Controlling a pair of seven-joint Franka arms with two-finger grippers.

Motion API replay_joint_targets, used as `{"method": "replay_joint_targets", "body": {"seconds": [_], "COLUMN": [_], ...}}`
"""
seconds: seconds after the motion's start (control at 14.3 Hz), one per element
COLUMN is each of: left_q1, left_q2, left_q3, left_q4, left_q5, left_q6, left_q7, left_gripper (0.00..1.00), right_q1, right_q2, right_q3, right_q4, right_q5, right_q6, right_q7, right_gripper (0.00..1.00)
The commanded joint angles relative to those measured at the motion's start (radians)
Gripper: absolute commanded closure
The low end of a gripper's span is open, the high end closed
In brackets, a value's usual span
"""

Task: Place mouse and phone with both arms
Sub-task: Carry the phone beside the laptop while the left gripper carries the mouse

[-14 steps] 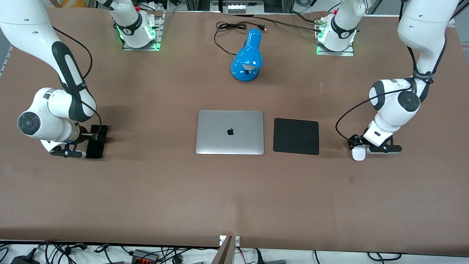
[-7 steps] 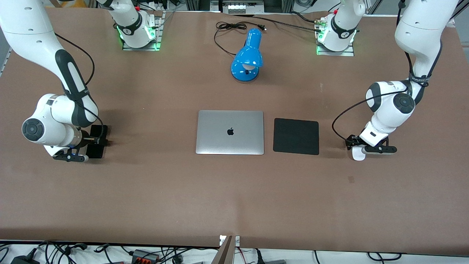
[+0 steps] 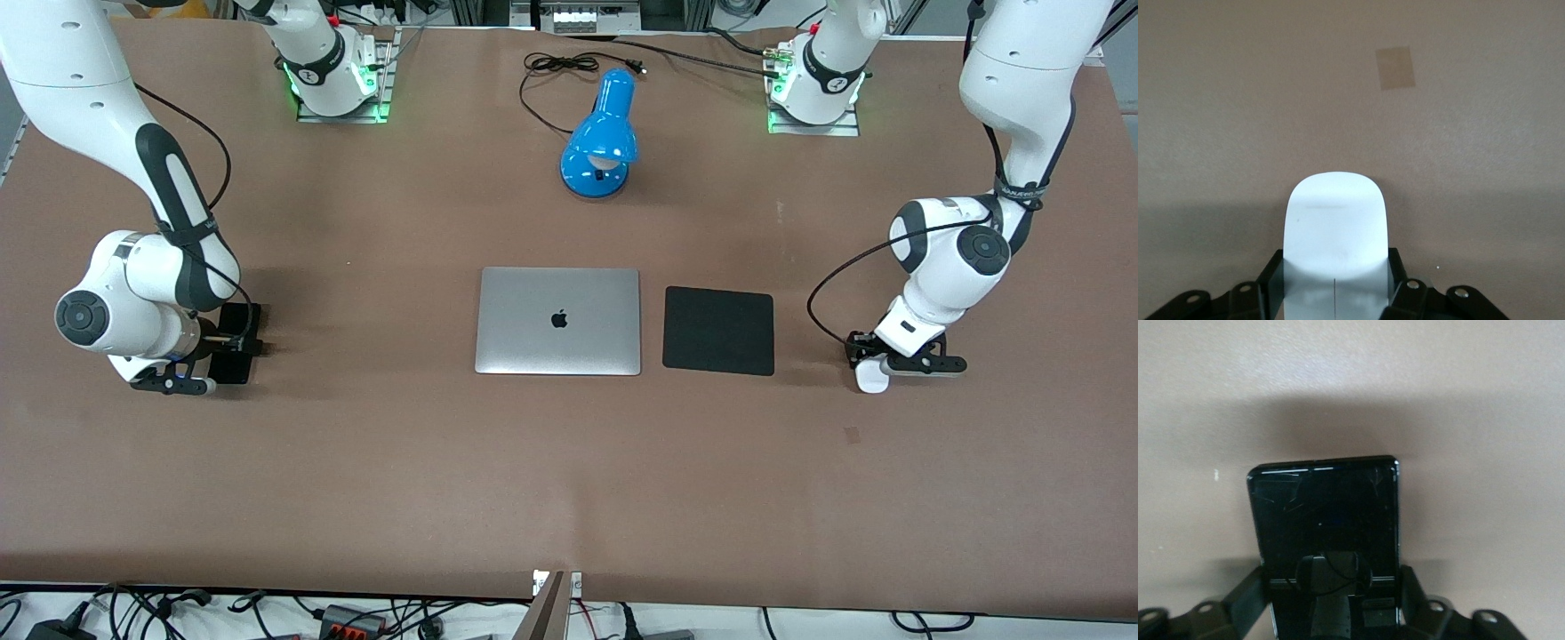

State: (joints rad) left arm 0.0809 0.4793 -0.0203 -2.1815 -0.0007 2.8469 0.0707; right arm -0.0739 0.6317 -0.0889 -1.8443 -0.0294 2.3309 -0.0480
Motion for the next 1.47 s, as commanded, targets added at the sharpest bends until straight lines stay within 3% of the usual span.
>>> {"method": "replay_joint_targets", "body": {"seconds": [0.0,0.14,0.35,0.49,0.63,0.91,1.4], "left_q1": [0.013,0.011,-0.016,-0.065,-0.145,-0.294,-0.375], "left_q2": [-0.056,-0.062,-0.056,-0.054,-0.06,-0.057,-0.099], "left_q3": [-0.012,-0.013,-0.017,-0.023,-0.023,-0.026,-0.033], "left_q4": [0.095,0.243,0.478,0.581,0.6,0.557,0.182], "left_q5": [0.018,0.016,0.005,0.002,0.004,0.005,0.014], "left_q6": [-0.218,-0.479,-0.816,-0.956,-1.003,-0.95,-0.439], "left_q7": [0.012,0.014,0.001,-0.029,-0.129,-0.319,-0.457], "left_gripper": [0.6,0.6,0.6,0.6,0.6,0.6,0.6], "right_q1": [0.0,0.0,0.002,0.002,0.008,0.091,0.311], "right_q2": [0.011,-0.006,-0.081,-0.125,-0.127,-0.109,-0.038], "right_q3": [0.005,0.005,0.015,0.06,0.11,0.144,0.144], "right_q4": [0.019,0.019,0.023,0.083,0.155,0.158,0.146], "right_q5": [-0.009,-0.009,-0.003,0.0,0.0,0.005,0.006], "right_q6": [-0.001,-0.019,-0.132,-0.242,-0.364,-0.357,-0.24], "right_q7": [-0.012,-0.016,-0.012,-0.012,0.005,0.077,0.338], "right_gripper": [0.8,0.86,0.86,0.86,0.87,0.88,0.88]}}
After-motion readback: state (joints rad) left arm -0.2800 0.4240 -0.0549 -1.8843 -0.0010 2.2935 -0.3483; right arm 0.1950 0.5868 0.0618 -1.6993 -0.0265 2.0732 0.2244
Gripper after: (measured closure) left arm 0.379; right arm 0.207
